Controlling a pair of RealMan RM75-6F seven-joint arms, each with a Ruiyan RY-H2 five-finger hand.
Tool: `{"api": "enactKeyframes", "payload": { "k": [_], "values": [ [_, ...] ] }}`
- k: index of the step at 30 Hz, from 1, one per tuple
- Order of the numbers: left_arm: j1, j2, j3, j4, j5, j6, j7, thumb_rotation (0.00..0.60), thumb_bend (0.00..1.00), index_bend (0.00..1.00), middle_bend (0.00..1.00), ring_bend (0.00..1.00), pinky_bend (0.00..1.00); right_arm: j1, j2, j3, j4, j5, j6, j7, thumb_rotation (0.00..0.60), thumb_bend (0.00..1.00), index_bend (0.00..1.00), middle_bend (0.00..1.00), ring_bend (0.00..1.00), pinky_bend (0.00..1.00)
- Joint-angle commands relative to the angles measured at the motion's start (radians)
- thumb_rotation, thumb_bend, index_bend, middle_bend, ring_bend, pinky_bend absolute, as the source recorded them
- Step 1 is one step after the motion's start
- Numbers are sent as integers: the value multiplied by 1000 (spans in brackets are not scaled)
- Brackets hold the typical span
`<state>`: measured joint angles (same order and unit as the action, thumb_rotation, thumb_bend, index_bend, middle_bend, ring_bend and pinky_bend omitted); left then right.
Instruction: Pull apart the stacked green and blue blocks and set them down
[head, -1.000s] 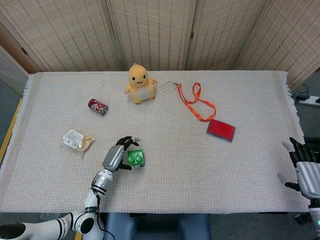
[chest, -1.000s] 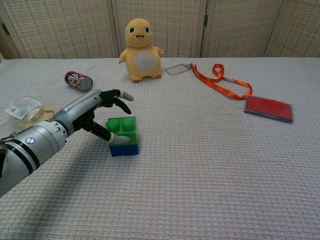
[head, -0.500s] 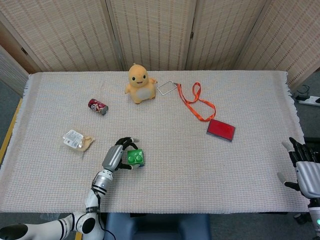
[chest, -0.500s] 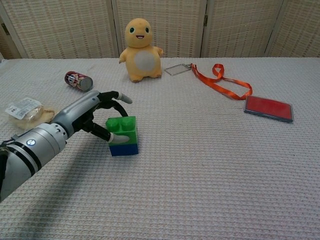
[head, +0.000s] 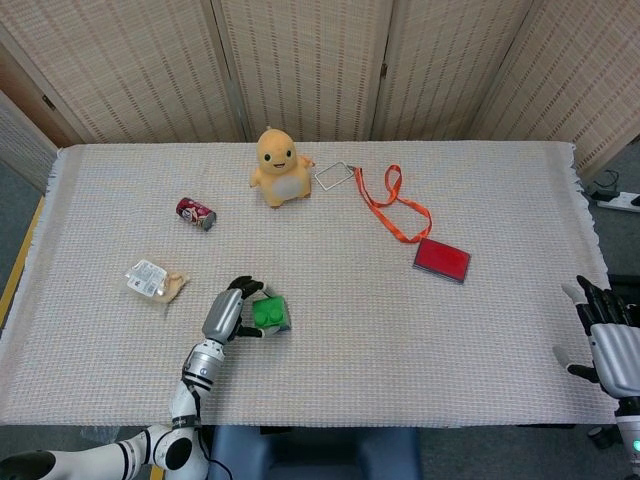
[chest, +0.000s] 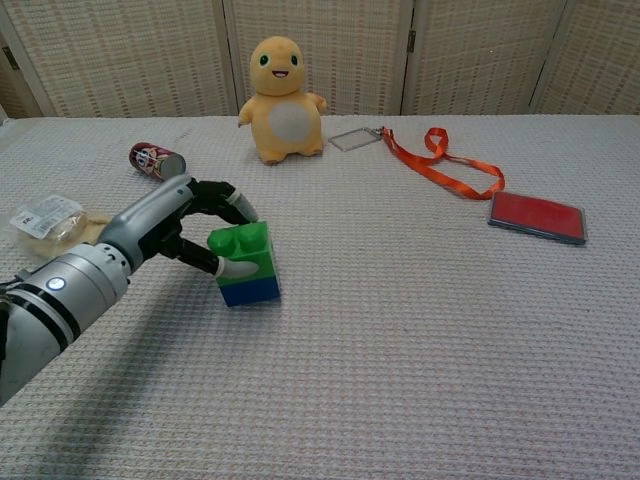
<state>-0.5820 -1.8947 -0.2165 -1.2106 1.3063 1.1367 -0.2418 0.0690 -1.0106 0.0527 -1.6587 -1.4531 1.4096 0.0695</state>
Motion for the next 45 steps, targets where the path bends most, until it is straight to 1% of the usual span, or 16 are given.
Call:
{"api": "enactKeyframes", "payload": {
  "k": [1,3,6,10,14,16,18,22,23,26,29,31,33,35,38,45],
  "values": [
    [7,-1,-1,-8,-8,1,15,600,266,598,715,390,214,0,0,-1,0,-2,0,1,600,329,0,0,0,0],
    [11,3,-2,-20,-10,9,31,600,301,644,762,417,221,1,-1,-3,0,-4,-3,-2,600,329,0,0,0,0],
    [20,15,-3,-50,-4,29,48,600,328,678,800,437,226,5,-4,-6,2,-6,-13,-6,600,329,0,0,0,0],
    [36,49,-8,-126,-4,50,61,600,348,691,817,445,223,18,-21,-11,22,-31,-22,-3,600,329,0,0,0,0],
    [49,102,-22,-227,-21,45,54,600,355,691,819,444,186,50,-46,-27,58,-73,-69,70,600,329,0,0,0,0],
    [54,127,-30,-269,-30,46,54,600,355,691,819,441,177,74,-60,-34,79,-106,-93,149,600,329,0,0,0,0],
    [60,149,-40,-309,-49,38,50,600,356,691,819,438,160,106,-70,-43,99,-148,-121,257,600,329,0,0,0,0],
    [64,189,-58,-380,-90,20,61,600,357,677,819,393,60,183,-96,-58,144,-220,-183,487,600,329,0,0,0,0],
    [65,192,-60,-388,-91,26,67,600,357,674,819,383,44,204,-101,-61,147,-227,-203,559,600,328,0,0,0,0],
    [67,201,-59,-420,-86,37,82,600,357,670,819,371,20,282,-121,-66,166,-250,-262,859,600,329,0,0,0,0],
    [70,210,-53,-445,-67,53,98,600,358,667,819,367,8,345,-148,-67,205,-267,-292,1101,600,329,0,0,0,0],
    [73,214,-49,-459,-55,64,106,600,358,666,819,364,2,385,-160,-72,233,-280,-313,1228,600,329,0,0,0,0],
    [74,218,-47,-478,-49,72,113,600,358,666,819,363,0,419,-188,-71,274,-282,-328,1316,600,328,0,0,0,0],
    [74,221,-49,-494,-49,76,120,600,359,665,819,363,0,449,-215,-68,294,-279,-342,1367,600,328,0,0,0,0],
    [71,223,-56,-516,-56,77,125,600,359,665,819,363,0,492,-245,-64,300,-275,-365,1429,600,329,0,0,0,0],
    [56,223,-85,-558,-82,76,142,600,360,664,819,363,0,583,-330,-58,322,-256,-433,1521,600,329,0,0,0,0]
  ]
}}
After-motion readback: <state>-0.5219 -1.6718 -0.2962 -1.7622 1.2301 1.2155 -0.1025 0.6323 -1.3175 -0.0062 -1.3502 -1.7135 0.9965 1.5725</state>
